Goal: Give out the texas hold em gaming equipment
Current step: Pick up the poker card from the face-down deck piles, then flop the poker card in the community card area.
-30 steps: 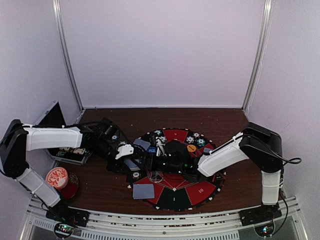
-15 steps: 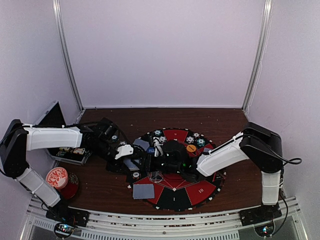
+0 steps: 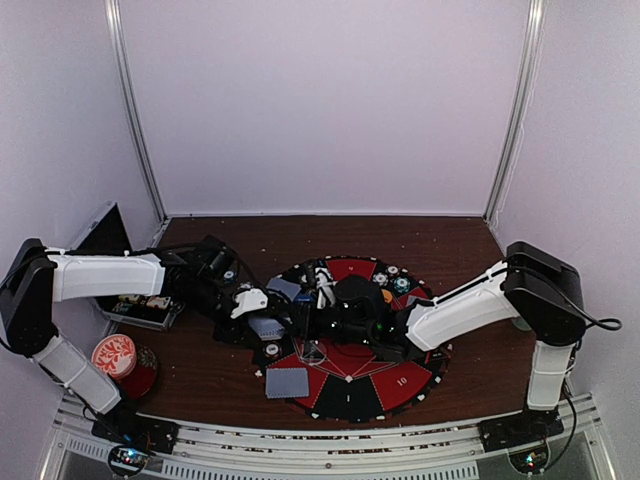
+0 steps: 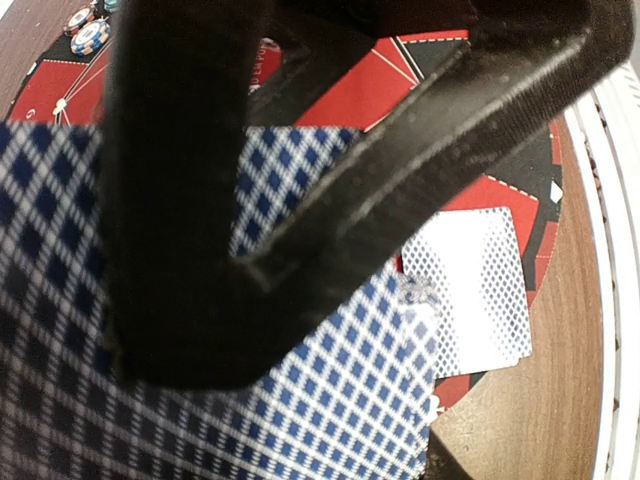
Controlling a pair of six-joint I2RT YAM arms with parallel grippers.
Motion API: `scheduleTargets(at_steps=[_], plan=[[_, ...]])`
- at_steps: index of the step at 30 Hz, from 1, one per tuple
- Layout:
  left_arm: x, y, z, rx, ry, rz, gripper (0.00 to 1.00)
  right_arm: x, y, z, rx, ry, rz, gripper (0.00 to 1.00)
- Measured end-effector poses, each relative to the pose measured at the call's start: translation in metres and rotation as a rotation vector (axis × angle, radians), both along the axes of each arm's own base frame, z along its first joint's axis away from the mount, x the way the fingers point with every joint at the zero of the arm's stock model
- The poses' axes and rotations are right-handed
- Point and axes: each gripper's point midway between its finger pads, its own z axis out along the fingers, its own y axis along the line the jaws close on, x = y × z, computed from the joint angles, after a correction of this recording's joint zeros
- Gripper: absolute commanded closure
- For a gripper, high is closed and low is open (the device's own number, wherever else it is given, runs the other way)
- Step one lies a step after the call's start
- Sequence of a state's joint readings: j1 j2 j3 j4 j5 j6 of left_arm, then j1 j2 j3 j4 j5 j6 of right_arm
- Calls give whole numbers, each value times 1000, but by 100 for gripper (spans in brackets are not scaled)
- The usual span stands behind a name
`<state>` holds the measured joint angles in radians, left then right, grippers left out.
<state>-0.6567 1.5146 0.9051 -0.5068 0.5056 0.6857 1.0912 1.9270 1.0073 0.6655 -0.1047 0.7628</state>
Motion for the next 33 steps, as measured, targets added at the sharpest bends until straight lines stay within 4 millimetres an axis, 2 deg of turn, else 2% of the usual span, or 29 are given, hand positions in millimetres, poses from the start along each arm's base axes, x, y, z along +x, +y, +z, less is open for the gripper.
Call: scheduleTargets(at_steps=[6,15,22,25,28,33], plan=[[-1,0,0,1,1,-2,61,-4,0,4,0,-9,9,71],[-6,0,-1,6,19,-12,61,-18,1,9,-17,-32,19,100],[-7,-1,-1,2,21,-15,61,-24,-4,16,-16,-41,16,100],[-7,-1,-1,1,23,-16,61,-25,-15,19,-35,-51,-1,100],[-7,-1,-1,1,23,-17,61,-23,-32,31,-71,-80,-33,100],[-9,-2,0,-1,26,-21,61,-12,-73,69,-164,-193,-139,100]])
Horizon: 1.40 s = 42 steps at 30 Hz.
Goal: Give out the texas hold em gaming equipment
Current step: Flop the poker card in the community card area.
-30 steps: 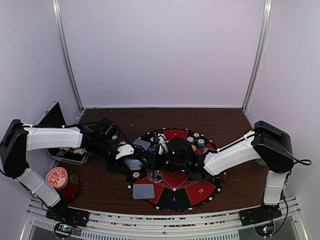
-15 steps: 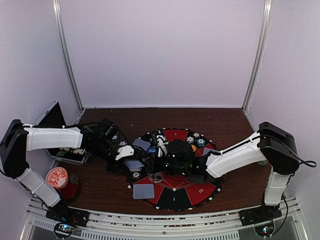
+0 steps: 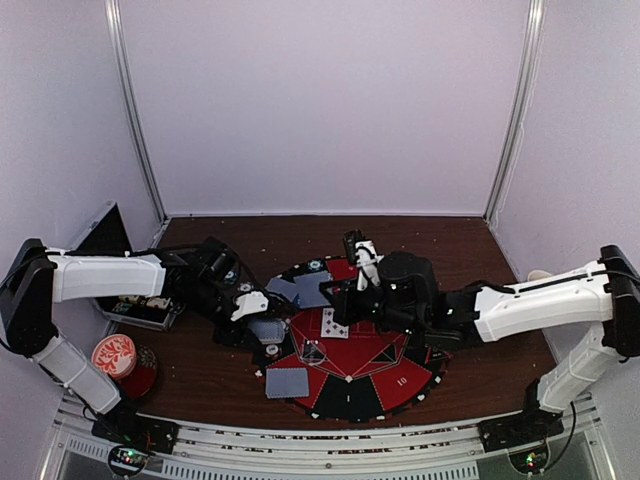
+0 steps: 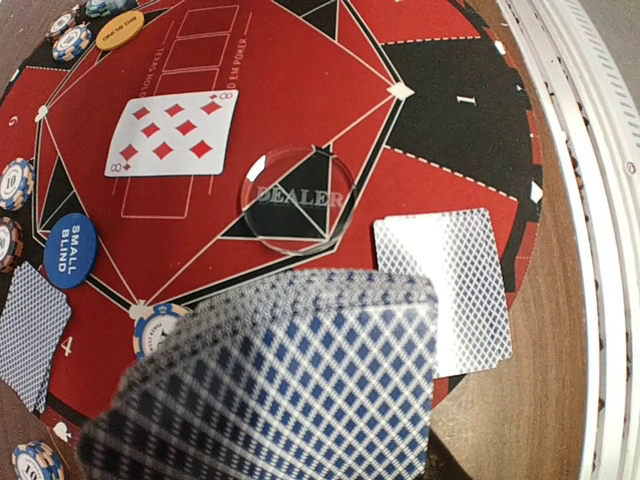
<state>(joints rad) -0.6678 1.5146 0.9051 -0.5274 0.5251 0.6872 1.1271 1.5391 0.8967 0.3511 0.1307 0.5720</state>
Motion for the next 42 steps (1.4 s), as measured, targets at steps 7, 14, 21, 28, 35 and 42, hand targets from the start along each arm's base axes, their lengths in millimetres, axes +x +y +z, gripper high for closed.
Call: scheduleTargets(at_steps=[7,14,21,28,35,42], plan=[[-1,0,0,-1,6,-2,61,17,-62,30,-276,-203,-163,100],[-3,0,0,-3,14,-5,61,32,-92,9,-645,-348,-219,100],[-5,1,0,1,25,-7,61,46,-93,-69,-1041,-415,-151,100],[-5,1,0,-1,26,-8,61,56,-93,-111,-1259,-480,-109,100],[-5,1,0,-1,25,-9,61,62,-83,-125,-1303,-533,-89,100],[-5,1,0,-1,24,-10,61,62,-77,-155,-1360,-546,-35,100]])
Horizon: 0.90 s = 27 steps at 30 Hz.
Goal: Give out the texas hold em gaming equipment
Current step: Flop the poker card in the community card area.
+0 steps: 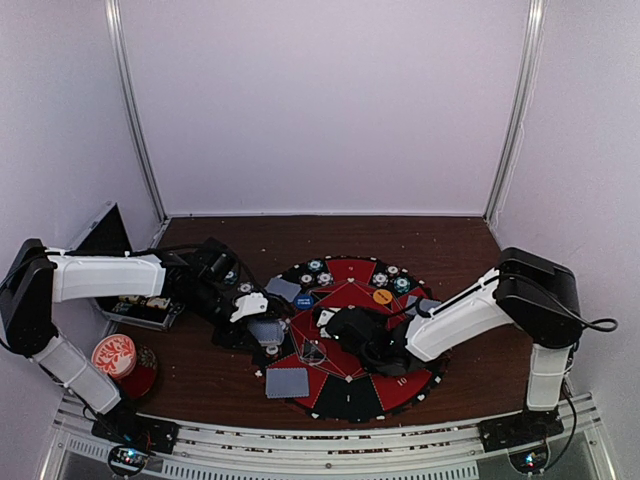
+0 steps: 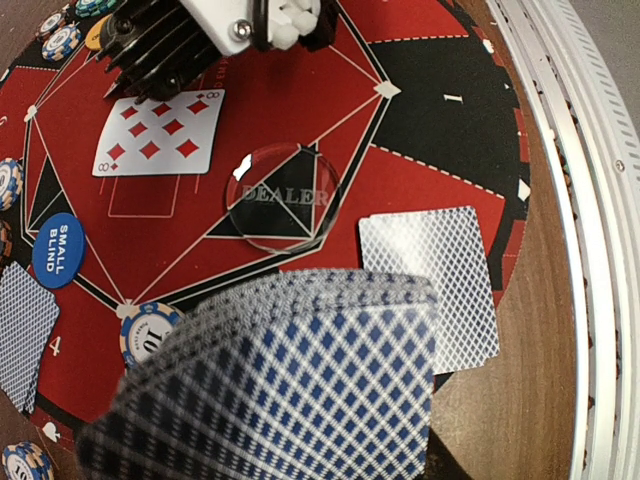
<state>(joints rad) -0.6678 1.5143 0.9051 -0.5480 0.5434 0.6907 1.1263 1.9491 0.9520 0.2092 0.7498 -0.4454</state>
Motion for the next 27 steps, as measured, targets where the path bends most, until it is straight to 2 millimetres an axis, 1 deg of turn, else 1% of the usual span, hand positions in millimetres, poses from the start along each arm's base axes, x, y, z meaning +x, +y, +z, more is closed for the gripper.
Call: scheduleTargets(at_steps=[7,9,17,21,27], plan=[[0,0,0,0,0,0,61,-4,13,-4,46,38,55,100],[0,0,0,0,0,0,61,-6,15,-6,52,52,70,98],[0,0,0,0,0,0,61,-15,20,-14,56,93,114,97],[0,0,0,0,0,0,61,-18,22,-11,67,99,127,94],[0,0,0,-1,0,0,61,-21,24,-11,70,104,136,85]])
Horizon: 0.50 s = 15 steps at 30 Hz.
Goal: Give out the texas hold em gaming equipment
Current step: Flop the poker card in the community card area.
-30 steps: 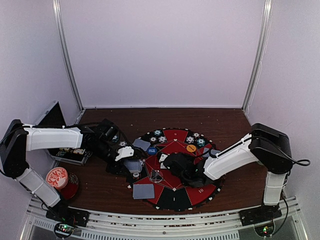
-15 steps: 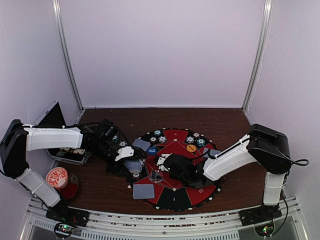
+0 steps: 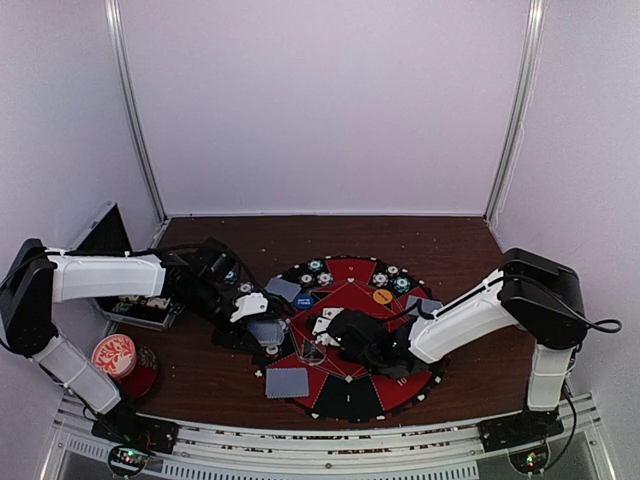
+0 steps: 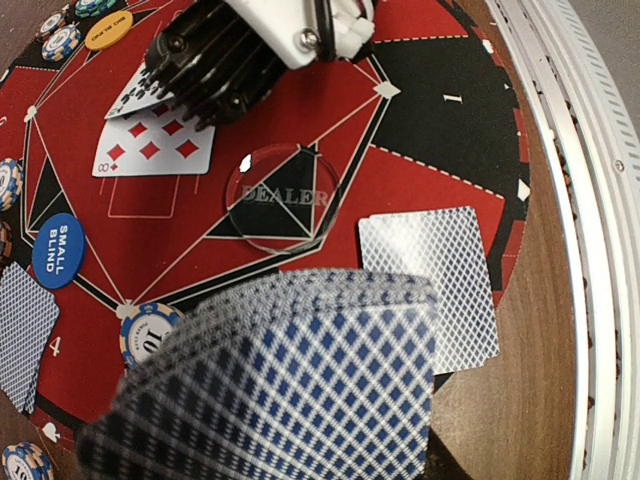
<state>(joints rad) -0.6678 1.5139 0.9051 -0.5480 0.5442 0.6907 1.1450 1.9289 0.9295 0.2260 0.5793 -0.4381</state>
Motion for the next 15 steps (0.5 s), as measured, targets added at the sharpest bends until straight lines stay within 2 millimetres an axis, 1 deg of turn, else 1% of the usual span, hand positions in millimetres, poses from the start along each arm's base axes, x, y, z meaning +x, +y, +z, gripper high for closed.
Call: scheduleTargets(at_steps=[6,15], plan=[[0,0,0,0,0,0,61,-5,0,-4,-18,12,10,76],[0,0,0,0,0,0,61,-17,1,-8,-45,39,26,62]])
